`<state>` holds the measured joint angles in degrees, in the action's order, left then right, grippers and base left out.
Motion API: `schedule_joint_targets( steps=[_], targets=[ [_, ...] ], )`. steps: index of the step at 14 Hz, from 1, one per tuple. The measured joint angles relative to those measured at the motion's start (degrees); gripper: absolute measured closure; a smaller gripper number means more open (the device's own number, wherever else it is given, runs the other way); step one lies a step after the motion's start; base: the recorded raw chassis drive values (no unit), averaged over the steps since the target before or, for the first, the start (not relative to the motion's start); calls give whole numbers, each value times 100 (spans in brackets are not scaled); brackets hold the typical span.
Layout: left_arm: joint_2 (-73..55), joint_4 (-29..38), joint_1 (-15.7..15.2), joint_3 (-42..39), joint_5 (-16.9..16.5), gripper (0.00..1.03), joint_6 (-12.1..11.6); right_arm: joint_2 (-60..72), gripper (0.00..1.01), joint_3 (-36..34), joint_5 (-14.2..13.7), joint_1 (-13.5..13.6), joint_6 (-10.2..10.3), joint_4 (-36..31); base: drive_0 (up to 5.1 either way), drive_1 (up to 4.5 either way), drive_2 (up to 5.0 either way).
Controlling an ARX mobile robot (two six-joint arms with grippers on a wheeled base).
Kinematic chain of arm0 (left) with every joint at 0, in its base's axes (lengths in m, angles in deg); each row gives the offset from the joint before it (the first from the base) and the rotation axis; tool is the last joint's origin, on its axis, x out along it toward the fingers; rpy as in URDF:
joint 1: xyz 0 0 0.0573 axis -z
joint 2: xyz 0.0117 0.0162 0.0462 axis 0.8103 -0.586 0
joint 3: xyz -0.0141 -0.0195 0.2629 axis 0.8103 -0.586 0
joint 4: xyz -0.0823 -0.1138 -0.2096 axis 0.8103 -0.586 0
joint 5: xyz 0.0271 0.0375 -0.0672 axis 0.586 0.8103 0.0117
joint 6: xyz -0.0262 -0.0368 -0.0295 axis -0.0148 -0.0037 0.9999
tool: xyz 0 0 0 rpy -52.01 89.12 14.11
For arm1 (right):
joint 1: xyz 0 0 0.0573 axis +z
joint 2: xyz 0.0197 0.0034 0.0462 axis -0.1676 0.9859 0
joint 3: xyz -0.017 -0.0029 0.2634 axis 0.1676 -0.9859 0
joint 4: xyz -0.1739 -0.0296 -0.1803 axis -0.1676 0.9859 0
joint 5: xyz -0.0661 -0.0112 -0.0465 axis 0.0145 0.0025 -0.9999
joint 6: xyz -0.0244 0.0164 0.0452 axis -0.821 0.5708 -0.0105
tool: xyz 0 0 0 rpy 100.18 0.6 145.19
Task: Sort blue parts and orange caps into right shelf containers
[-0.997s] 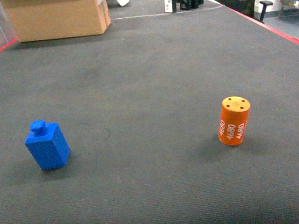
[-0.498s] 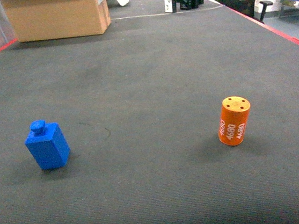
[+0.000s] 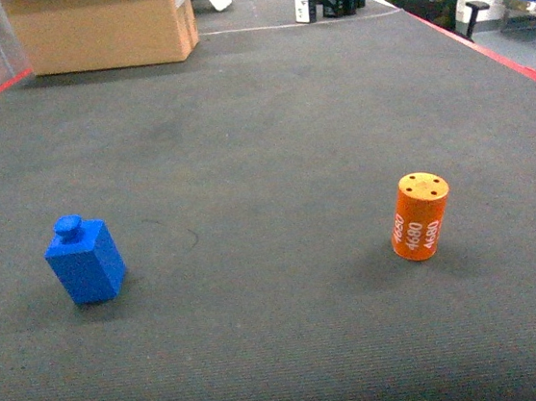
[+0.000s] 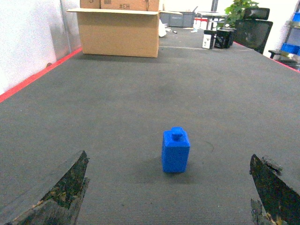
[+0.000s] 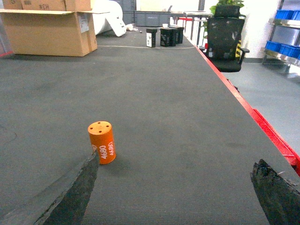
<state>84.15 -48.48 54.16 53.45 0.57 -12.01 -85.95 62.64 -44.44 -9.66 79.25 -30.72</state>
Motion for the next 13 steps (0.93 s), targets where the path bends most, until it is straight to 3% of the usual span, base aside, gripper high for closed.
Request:
schedule_joint_targets(
  steps=[8, 9, 10, 11, 13],
  targets=[
    [0, 0, 0, 0, 0, 5, -2, 0, 3, 0, 2, 0, 2, 0, 0, 0, 0],
    [-105, 7, 127, 11, 407, 5, -2, 256, 3, 4, -612, 291, -28, -254, 0, 0, 0],
    [-1589, 1412, 793, 103, 1700, 5, 2, 1770, 3, 68, -1611, 1191, -15, -1679, 0, 0, 0],
    [-3274, 2911, 857, 297, 2140, 5, -22, 3373, 3, 219, -1812, 1652, 26, -3032, 0, 0, 0],
    [-6076, 5206, 935, 1252, 1932, 5, -26, 6011, 3, 1108, -1764, 1878, 186, -5075, 0, 0, 0]
  ],
)
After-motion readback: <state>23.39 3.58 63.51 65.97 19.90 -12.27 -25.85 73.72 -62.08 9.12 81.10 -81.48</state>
